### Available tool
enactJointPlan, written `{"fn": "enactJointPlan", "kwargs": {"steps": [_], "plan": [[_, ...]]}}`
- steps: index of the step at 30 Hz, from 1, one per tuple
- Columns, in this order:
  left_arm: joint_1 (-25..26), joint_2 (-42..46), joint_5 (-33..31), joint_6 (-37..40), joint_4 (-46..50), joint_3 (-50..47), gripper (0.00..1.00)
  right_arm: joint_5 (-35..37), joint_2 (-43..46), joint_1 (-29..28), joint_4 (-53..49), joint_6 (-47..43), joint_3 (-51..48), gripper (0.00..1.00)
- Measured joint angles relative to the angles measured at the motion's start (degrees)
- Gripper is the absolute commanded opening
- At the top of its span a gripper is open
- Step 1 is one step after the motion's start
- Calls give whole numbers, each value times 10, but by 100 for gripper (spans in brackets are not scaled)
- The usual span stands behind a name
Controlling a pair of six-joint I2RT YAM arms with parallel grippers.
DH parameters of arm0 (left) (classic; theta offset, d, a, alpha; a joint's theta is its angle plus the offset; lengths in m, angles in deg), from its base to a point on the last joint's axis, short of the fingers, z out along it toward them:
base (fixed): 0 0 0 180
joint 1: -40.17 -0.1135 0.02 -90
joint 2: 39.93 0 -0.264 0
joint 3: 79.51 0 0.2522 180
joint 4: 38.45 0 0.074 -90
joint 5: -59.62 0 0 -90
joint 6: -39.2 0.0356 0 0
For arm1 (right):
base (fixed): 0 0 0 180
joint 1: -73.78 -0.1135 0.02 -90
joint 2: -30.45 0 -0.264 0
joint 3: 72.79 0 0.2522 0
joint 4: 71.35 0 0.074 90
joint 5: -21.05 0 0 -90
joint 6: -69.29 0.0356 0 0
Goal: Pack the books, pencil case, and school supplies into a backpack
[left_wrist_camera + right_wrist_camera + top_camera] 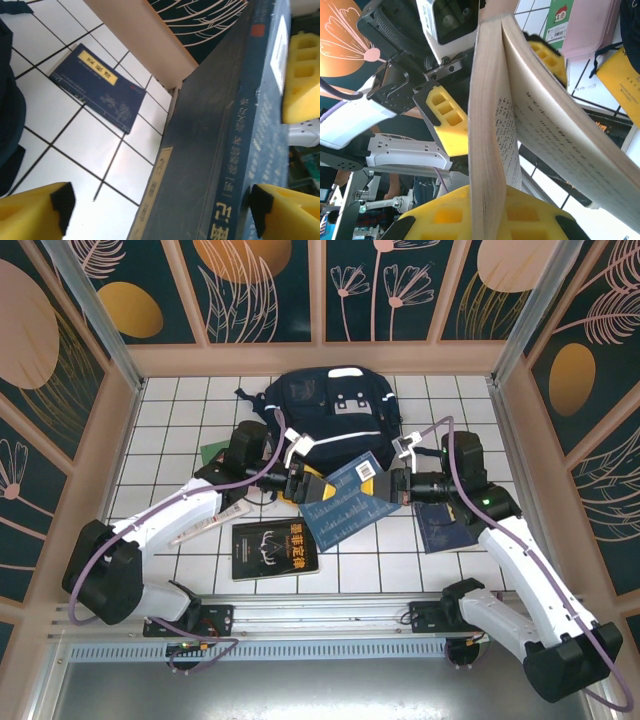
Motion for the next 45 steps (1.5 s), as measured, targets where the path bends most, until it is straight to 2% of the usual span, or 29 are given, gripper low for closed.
{"fn": "enactJointPlan", "kwargs": {"steps": [6, 10, 13, 14, 17, 22, 25, 26, 28, 31, 33, 35, 40, 43, 45], "plan": [[0, -1, 15, -21, -26, -5, 46, 25, -7, 27, 14, 0, 0, 3], [0, -4, 11, -16, -27, -5, 25, 43, -13, 39, 19, 3, -1, 8], [0, -8, 8, -6, -23, -1, 3, 55, -21, 41, 19, 3, -2, 10], [0, -9, 7, 0, -20, 1, 0, 58, -24, 43, 19, 3, -3, 10], [0, -9, -5, 7, -11, 4, 0, 69, -32, 45, 19, 3, -4, 15], [0, -8, -27, -2, -9, 4, 0, 127, -37, 46, 13, 0, 2, 61], [-2, 0, -46, -18, -10, 4, 0, 207, -30, 48, -5, -2, 17, 92], [-3, 5, -51, -24, -13, 4, 0, 229, -24, 49, -8, -2, 18, 98], [-4, 19, -65, -47, -33, -3, 0, 268, -6, 56, -10, 2, 18, 99], [-4, 44, -80, -107, -104, -34, 1, 279, 15, 63, 7, 21, 10, 99], [-4, 55, -91, -156, -167, -63, 4, 270, 24, 64, 39, 48, -12, 99], [-4, 58, -102, -208, -231, -90, 0, 251, 28, 64, 80, 82, -47, 99], [-4, 49, -116, -315, -358, -122, 0, 195, 28, 64, 209, 174, -135, 99], [-4, 47, -103, -315, -352, -111, 0, 181, 28, 64, 230, 174, -124, 99], [-4, 47, -90, -282, -302, -84, 0, 174, 21, 64, 220, 145, -95, 99]]}}
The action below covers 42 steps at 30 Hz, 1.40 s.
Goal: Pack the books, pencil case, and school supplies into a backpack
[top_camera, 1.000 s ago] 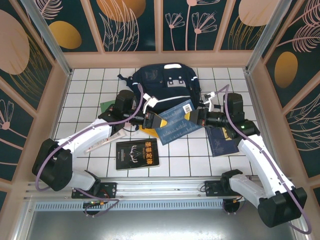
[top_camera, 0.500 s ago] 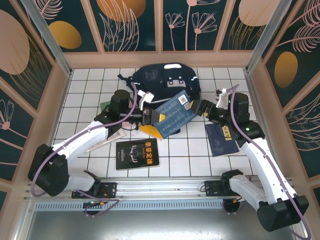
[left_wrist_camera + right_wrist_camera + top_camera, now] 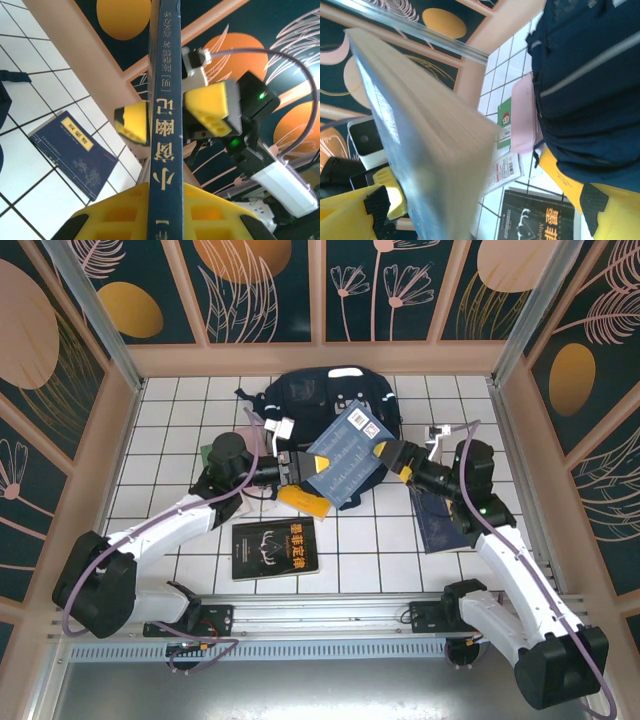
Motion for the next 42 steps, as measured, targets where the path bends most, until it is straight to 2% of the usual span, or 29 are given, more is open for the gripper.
{"fn": "enactJointPlan", "kwargs": {"steps": [2, 7, 10, 14, 17, 22, 30, 34, 37, 40, 42], "plan": [[0, 2, 10, 54, 75, 37, 0, 21, -6, -2, -35, -45, 41, 99], [0, 12, 19, 215, 273, 123, 0, 131, 30, -17, -104, -155, 89, 98], [0, 22, 17, 313, 376, 145, 0, 122, 35, -18, -126, -213, 99, 91], [0, 24, 23, 409, 474, 153, 0, 92, 29, -53, -135, -284, 82, 91], [0, 32, 41, 450, 516, 153, 0, 67, 50, -77, -141, -321, 57, 92], [0, 54, 92, 478, 528, 153, 0, 31, 79, -96, -142, -348, 45, 93], [0, 74, 127, 482, 524, 129, 0, 4, 50, -99, -142, -356, 46, 91], [-2, 76, 127, 482, 523, 122, 0, -23, 26, -102, -140, -352, 49, 81], [-2, 76, 127, 482, 523, 120, 0, -52, 16, -110, -134, -346, 50, 69], [-2, 76, 127, 482, 523, 120, 0, -80, 17, -115, -129, -339, 51, 46], [-2, 74, 126, 483, 523, 120, 0, -94, 19, -116, -124, -340, 52, 21]]}}
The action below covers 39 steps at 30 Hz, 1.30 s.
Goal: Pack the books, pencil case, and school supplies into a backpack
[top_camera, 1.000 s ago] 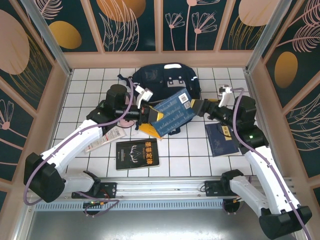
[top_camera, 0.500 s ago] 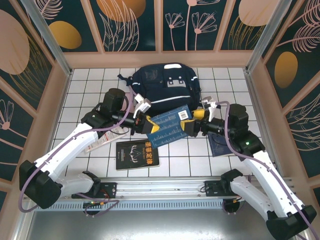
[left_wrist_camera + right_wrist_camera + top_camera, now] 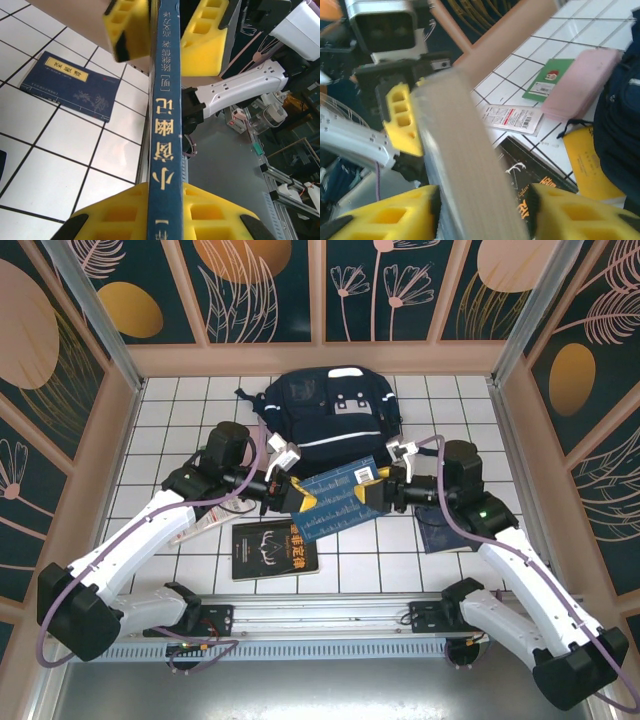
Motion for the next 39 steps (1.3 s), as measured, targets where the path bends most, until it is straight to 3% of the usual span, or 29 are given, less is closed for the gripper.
{"fn": "enactJointPlan", "kwargs": {"steps": [2, 4, 5, 7, 12, 17, 23, 27, 32, 39], "plan": [[0, -5, -4, 2, 0, 0, 0, -5, 5, -1, 0, 0, 0, 4], [-2, -9, -5, 6, -1, 0, 2, -1, 12, -2, -5, 0, 0, 0], [-2, -10, -9, 9, 0, 1, 23, 3, 13, -2, -7, -1, 0, 0], [1, -10, -42, 15, 2, 5, 49, 13, 15, -2, -7, -1, 0, 0], [1, -10, -211, 10, 9, 16, 72, 88, 21, 24, -13, 10, 0, 0], [1, -49, -385, 9, 12, 71, 76, 256, 25, 95, -63, 76, 13, 0], [1, -201, -504, 37, 27, 190, 80, 403, 43, 118, -117, 130, 16, 0], [6, -294, -548, 70, 48, 239, 83, 442, 80, 118, -119, 149, 6, 0], [48, -389, -607, 138, 72, 298, 85, 465, 89, 118, -119, 154, -2, 0], [69, -468, -634, 184, 90, 383, 85, 473, 88, 125, -125, 155, -19, 0]]}}
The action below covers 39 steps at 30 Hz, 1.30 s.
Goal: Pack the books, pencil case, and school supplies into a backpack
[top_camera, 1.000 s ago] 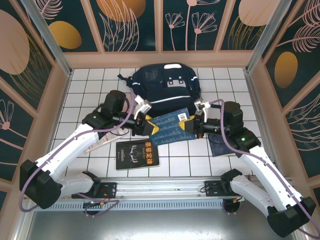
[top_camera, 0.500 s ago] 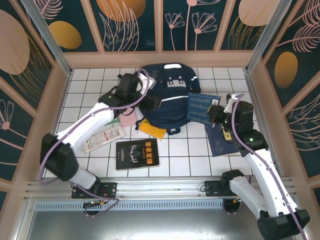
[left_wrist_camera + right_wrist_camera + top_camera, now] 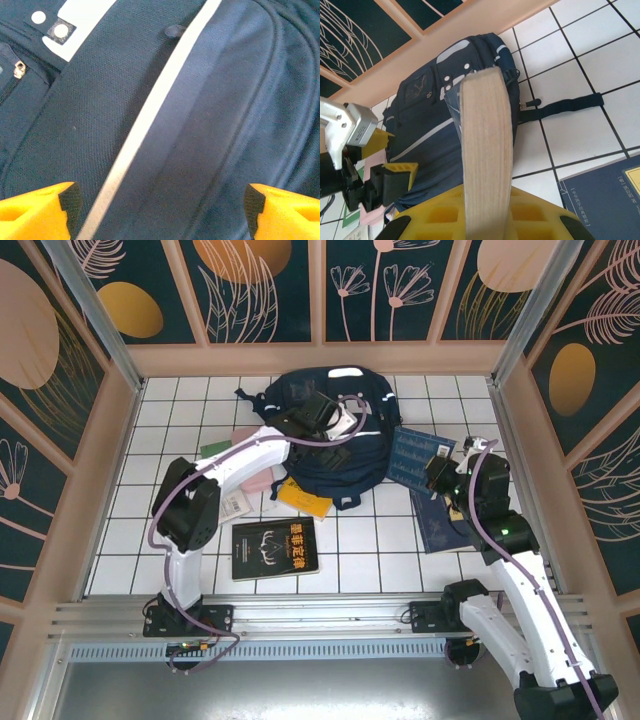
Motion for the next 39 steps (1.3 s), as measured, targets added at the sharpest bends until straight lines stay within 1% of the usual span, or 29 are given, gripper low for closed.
{"fn": "enactJointPlan", "kwargs": {"steps": [6, 11, 17, 26, 31, 35, 38, 39], "plan": [[-3, -53, -17, 7, 5, 42, 84, 0, 2, 0, -1, 0, -5, 0], [-3, -88, -2, 7, 14, 70, 85, 0, 7, 3, -1, -2, -12, 0], [-9, -87, 42, -1, 13, 66, 85, 0, 14, 3, -1, -2, -22, 0], [-3, -44, 84, -3, 19, 12, 85, -5, 15, 3, -1, -2, -36, 0], [2, -36, 107, -3, 22, -6, 85, -5, 15, 3, -1, -1, -36, 0], [2, -35, 98, -3, 21, -7, 85, -9, 15, 3, -1, 0, -36, 0], [5, -46, 75, -3, 24, 7, 82, -16, 15, 3, -1, 1, -37, 0], [7, -55, 65, -3, 26, 17, 80, -18, 15, 3, 1, 1, -38, 0]]}}
